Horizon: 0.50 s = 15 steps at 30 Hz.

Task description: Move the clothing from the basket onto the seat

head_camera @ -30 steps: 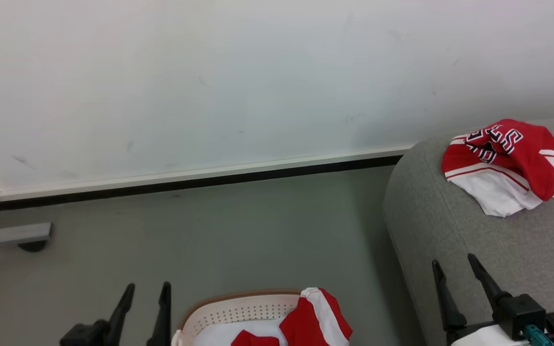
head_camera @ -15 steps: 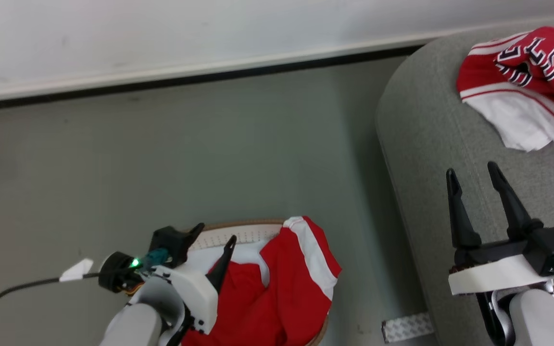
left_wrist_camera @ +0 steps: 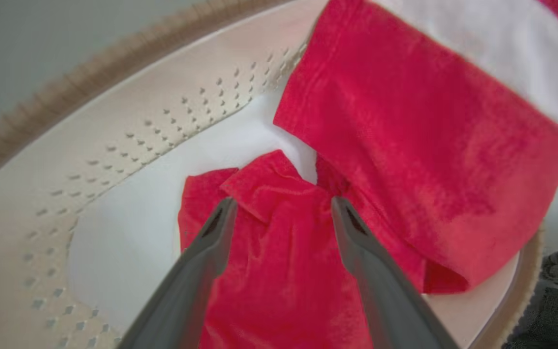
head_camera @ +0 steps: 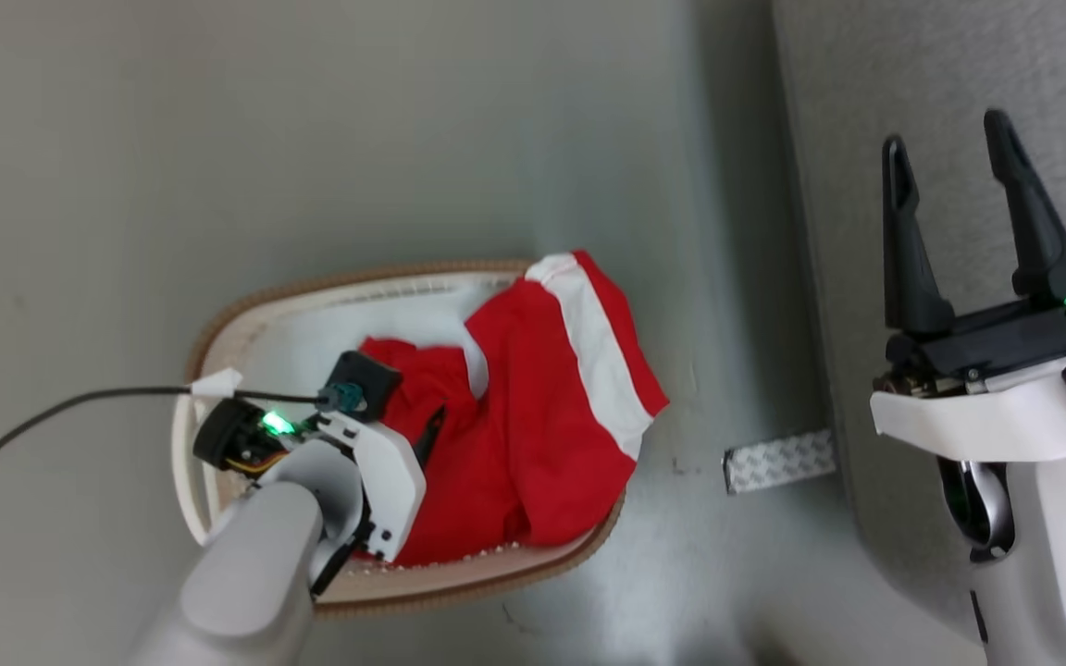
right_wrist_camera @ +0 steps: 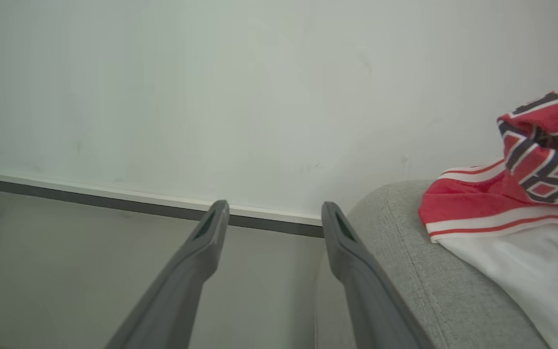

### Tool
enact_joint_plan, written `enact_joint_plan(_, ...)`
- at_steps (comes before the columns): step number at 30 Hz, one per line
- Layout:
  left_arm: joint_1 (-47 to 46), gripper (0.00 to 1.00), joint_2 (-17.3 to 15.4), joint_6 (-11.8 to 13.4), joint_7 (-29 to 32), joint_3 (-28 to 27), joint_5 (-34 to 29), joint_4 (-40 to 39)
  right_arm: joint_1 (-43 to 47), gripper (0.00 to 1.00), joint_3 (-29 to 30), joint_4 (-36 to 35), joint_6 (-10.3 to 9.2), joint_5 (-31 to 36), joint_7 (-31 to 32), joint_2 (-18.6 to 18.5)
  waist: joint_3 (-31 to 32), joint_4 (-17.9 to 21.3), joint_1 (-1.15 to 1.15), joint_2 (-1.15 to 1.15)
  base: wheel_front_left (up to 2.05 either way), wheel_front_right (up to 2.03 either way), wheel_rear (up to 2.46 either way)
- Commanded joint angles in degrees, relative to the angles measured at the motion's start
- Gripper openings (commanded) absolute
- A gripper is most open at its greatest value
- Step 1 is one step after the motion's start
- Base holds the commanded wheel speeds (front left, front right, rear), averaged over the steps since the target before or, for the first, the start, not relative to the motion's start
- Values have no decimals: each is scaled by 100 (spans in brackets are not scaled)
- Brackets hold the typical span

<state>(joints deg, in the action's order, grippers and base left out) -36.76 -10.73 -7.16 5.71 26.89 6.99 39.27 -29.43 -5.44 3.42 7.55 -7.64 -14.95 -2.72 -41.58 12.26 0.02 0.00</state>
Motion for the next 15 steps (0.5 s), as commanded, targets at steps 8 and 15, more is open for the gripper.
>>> enact_joint_plan(8, -792, 100, 19, -27, -154, 200, -148, 980, -402, 100, -17, -428, -13, 167, -13, -8, -1244, -17, -2, 0, 0, 0, 0)
enact_joint_plan(15, -1185, 100, 74, 6, -309, 421, -288, 1656, -411, 100, 42, -657, -13, 174, -12, -9, -1532, -86, -2, 0, 0, 0, 0)
